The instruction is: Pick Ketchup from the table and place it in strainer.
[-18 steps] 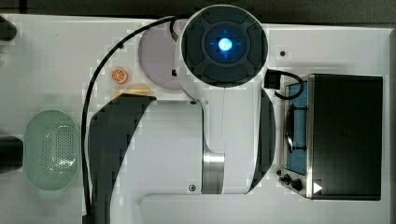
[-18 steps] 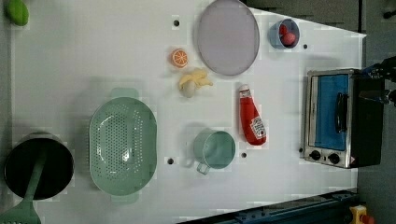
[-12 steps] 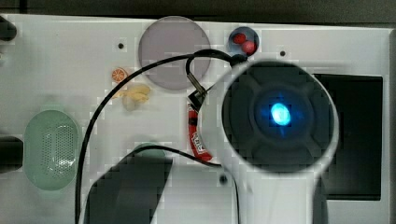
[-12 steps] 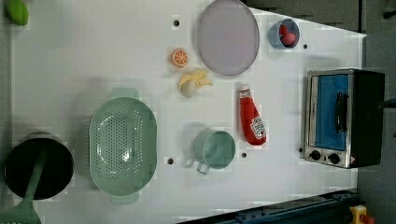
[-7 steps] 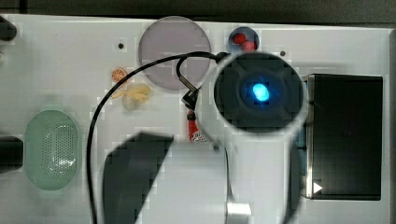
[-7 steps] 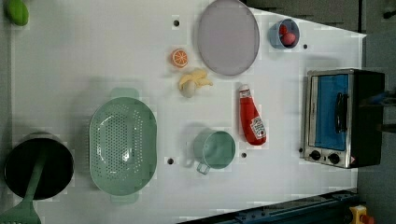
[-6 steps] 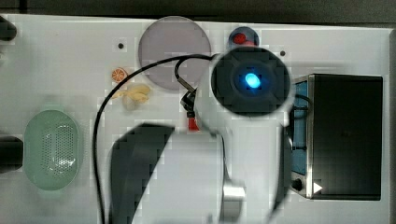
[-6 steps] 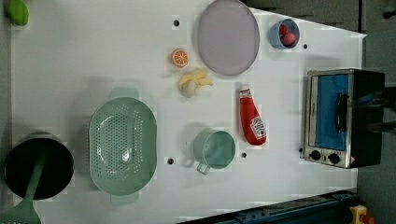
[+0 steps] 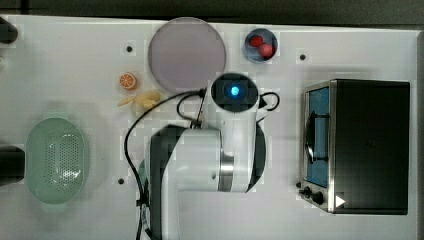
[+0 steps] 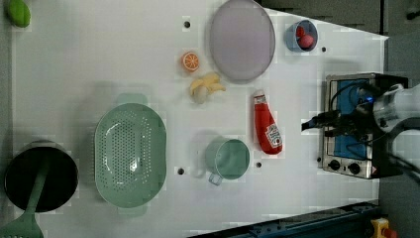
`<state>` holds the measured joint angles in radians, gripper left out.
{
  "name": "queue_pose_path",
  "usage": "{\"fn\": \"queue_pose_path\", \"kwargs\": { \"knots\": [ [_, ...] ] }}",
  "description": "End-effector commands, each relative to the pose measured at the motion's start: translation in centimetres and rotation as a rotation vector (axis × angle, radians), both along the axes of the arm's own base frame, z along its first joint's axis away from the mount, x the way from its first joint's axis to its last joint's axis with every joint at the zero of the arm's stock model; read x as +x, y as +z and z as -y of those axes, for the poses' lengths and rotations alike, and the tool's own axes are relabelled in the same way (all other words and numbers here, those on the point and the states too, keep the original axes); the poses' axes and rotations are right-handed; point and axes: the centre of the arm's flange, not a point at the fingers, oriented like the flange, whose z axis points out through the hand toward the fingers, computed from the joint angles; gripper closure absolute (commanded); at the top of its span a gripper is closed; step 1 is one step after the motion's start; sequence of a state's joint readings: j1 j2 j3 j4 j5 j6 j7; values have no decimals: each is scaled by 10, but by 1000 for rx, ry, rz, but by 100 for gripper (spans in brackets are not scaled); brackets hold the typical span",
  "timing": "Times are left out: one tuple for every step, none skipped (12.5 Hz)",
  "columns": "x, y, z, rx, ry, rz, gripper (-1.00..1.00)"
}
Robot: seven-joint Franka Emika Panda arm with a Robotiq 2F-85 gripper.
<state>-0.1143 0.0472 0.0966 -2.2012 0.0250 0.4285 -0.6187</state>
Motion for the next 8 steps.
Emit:
{"fn": "queue_pose_path", "kwargs": {
  "knots": [
    [-2,0,-3,52,290,110,-100],
    [-4,-17,-4,53,303,121,-100],
    [-6,-34,-4,54,303,125,-100],
    [-9,-51,-5,55,306,120,-100],
    [-10,-67,-7,52,319,115,-100],
    [-9,-81,-9,41,341,114,-100],
    [-7,-95,-9,26,368,119,-100],
    [-5,-109,-10,26,377,125,-100]
  ]
}}
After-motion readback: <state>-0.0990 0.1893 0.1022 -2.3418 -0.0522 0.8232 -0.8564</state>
